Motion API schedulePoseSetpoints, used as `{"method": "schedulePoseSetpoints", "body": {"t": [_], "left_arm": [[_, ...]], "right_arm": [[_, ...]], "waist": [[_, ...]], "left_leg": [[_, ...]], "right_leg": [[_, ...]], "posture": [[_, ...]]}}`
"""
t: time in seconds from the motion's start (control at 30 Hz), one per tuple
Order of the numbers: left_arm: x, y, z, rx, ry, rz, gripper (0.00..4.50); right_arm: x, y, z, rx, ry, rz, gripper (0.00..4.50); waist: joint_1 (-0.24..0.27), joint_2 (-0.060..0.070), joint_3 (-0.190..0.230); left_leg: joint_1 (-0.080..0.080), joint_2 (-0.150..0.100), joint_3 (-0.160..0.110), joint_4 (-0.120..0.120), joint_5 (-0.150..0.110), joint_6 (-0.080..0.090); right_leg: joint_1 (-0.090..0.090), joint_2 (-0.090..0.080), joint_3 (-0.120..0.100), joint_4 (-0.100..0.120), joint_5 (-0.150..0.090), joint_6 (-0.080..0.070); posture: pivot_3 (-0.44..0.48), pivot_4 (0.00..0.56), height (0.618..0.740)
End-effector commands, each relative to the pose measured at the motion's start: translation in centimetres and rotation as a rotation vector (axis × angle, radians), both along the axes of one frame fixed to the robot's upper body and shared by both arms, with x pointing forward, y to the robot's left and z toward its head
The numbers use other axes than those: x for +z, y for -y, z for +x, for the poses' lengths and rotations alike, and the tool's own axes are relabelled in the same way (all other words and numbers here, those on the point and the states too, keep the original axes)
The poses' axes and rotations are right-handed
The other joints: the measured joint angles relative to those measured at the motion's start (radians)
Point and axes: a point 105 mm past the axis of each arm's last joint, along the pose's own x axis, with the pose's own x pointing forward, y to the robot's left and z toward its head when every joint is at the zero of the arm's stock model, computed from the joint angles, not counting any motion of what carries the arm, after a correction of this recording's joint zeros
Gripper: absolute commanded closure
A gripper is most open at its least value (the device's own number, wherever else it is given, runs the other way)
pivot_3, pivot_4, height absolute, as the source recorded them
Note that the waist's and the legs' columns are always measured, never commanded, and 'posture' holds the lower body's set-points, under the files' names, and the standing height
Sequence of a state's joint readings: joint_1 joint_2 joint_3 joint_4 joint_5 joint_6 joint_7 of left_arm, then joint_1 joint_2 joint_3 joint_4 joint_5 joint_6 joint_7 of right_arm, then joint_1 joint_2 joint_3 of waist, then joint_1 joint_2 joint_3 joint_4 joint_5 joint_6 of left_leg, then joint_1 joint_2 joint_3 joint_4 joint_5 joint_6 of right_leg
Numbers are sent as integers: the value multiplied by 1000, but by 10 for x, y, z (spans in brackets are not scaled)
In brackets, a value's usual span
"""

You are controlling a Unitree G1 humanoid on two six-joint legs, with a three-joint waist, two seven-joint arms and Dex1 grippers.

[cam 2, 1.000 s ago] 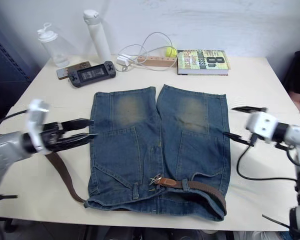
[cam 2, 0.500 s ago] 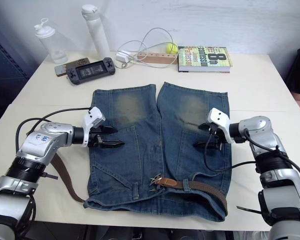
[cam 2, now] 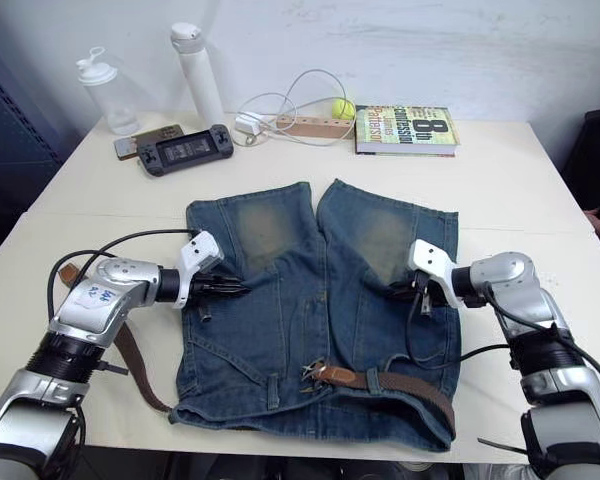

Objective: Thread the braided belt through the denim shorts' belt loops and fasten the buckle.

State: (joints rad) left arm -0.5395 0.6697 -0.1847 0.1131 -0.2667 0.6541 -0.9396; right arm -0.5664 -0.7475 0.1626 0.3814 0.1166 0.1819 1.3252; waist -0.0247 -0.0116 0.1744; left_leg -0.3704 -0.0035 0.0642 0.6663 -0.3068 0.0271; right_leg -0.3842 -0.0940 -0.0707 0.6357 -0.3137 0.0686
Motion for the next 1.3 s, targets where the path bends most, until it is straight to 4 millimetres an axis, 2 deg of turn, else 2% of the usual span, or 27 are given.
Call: {"method": "schedulePoseSetpoints", "body": {"t": [0.03, 0.2, 0.3, 0.5, 0.6, 0.73, 0.77, 0.83, 0.87, 0.93, 1.03, 1.07, 1.1, 1.13, 1.2, 1.3], "left_arm": [[20, 11, 4, 19, 34, -97, 4475], [61, 2, 47, 172, 212, -177, 4475], [75, -3, 72, 235, 279, -178, 4475], [74, -1, 107, 278, 330, -105, 4475], [62, 5, 110, 232, 300, -50, 4475], [44, 10, 110, 208, 253, -12, 4475], [41, 10, 110, 214, 248, -8, 4499], [43, 7, 113, 258, 236, -44, 3550], [42, 7, 112, 254, 217, -54, 3253], [45, 4, 109, 240, 185, -69, 2335], [60, -2, 102, 206, 141, -142, 987], [73, -8, 98, 209, 122, -192, 602], [81, -12, 94, 210, 110, -224, 177], [94, -20, 87, 218, 95, -265, 48], [117, -32, 66, 227, 94, -319, 48], [147, -40, 36, 258, 92, -440, 48]], "right_arm": [[27, -6, 6, 0, 84, 46, 4500], [82, -2, 50, -106, 342, 52, 4500], [99, -5, 75, -151, 427, 28, 4500], [98, -5, 108, -266, 464, -68, 4500], [80, 0, 112, -298, 409, -145, 4500], [69, -3, 115, -349, 364, -99, 4500], [69, -2, 116, -366, 373, -88, 4052], [64, -2, 113, -342, 362, -101, 3122], [65, -3, 113, -333, 355, -89, 2698], [74, -3, 110, -312, 348, -53, 1743], [92, 0, 104, -264, 336, -7, 255], [101, 2, 99, -225, 320, 17, 0], [108, 2, 95, -197, 310, 32, 0], [117, 3, 89, -145, 291, 32, 0], [134, 2, 75, -36, 277, 25, 0], [155, -7, 62, 93, 406, 3, 0]], "waist": [[0, 1, 2], [-3, 1, 7], [-6, 0, 8], [-2, 0, 8], [0, -1, 9], [-1, -1, 9], [-1, -1, 9], [-1, -1, 9], [-2, -1, 9], [-2, -1, 9], [-3, -2, 9], [-4, -2, 9], [-6, -1, 10], [-8, -1, 10], [-15, 0, 11], [-16, 0, 12]], "left_leg": [[0, 0, 0, 0, 0, 0], [-9, -1, 1, 2, 5, -1], [-14, -1, 2, 2, 8, -3], [-23, -2, 6, 0, 14, -2], [-30, -2, 7, 3, 14, -1], [-36, -2, 6, 9, 14, 0], [-36, -2, 6, 10, 14, 0], [-36, -2, 6, 12, 14, 0], [-36, -2, 5, 12, 14, 0], [-36, -2, 5, 12, 14, 0], [-36, -2, 5, 12, 14, 0], [-37, -2, 5, 12, 14, 0], [-37, -2, 6, 12, 14, 0], [-37, -2, 6, 12, 14, 0], [-40, -2, 7, 12, 14, 0], [-39, -1, 6, 10, 14, -2]], "right_leg": [[0, 0, 0, 0, 0, 0], [-11, -1, 0, 5, 1, 1], [-17, 0, 0, 9, 1, 1], [-28, -1, -5, 15, 0, 0], [-33, -2, -6, 16, 1, 1], [-37, -2, -7, 20, 1, 1], [-37, -2, -7, 21, 1, 1], [-37, -3, -7, 22, 1, 1], [-37, -3, -7, 23, 1, 1], [-37, -3, -7, 23, 1, 1], [-38, -2, -7, 23, 1, 1], [-38, -2, -7, 23, 1, 1], [-39, -2, -6, 24, 1, 1], [-40, -2, -6, 24, 1, 1], [-44, -2, -3, 25, 1, 1], [-44, -1, -3, 25, 0, 0]], "posture": [[0, 150, 708], [0, 150, 708], [0, 150, 708], [0, 150, 708], [0, 150, 708], [0, 150, 708], [0, 150, 708], [0, 150, 708], [0, 150, 708], [0, 150, 708], [0, 150, 708], [0, 150, 708], [0, 150, 708], [0, 150, 708], [0, 150, 708], [0, 150, 708]]}}
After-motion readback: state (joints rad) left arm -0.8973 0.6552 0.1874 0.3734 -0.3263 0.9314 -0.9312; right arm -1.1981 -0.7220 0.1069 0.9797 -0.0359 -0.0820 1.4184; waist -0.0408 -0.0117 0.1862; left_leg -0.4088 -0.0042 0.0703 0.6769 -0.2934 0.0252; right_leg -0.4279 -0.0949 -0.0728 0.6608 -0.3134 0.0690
